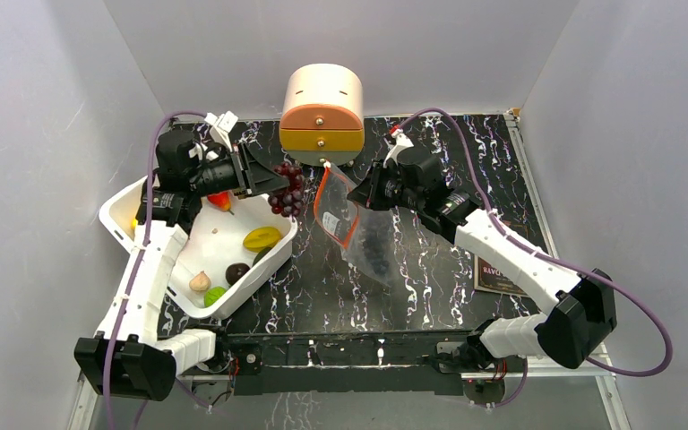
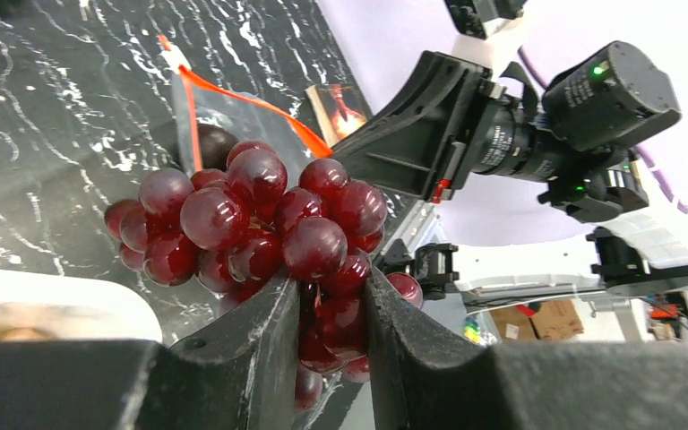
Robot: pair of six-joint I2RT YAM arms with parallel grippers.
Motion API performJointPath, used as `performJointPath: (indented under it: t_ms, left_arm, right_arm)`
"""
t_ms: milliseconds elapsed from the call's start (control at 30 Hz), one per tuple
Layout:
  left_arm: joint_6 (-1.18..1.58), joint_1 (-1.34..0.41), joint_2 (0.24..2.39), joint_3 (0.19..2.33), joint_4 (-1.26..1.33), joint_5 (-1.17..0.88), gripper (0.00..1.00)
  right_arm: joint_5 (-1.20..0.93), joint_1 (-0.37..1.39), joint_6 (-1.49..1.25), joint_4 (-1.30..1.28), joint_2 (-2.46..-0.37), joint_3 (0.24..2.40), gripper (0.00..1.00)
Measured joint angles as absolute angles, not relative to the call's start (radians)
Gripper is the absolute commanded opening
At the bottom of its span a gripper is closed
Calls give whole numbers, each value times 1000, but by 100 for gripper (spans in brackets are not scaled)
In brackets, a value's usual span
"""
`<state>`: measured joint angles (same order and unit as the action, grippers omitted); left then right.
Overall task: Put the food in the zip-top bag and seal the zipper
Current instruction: Place the fake fruit in the zipper food storage bag.
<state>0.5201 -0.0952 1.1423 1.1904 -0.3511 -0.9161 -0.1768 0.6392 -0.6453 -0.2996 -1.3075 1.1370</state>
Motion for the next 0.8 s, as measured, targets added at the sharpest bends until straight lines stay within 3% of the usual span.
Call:
performJointPath:
  t_ms: [567,800]
  left_arm:
    - [963,-282,1123,984,176,-920,13]
    - [1054,-299,1122,888,278,-879,12]
  right_arm:
    - [-221,639,-696,-243,-1326,1137,0]
    - [-242,639,-725,-218,-1330,1137,0]
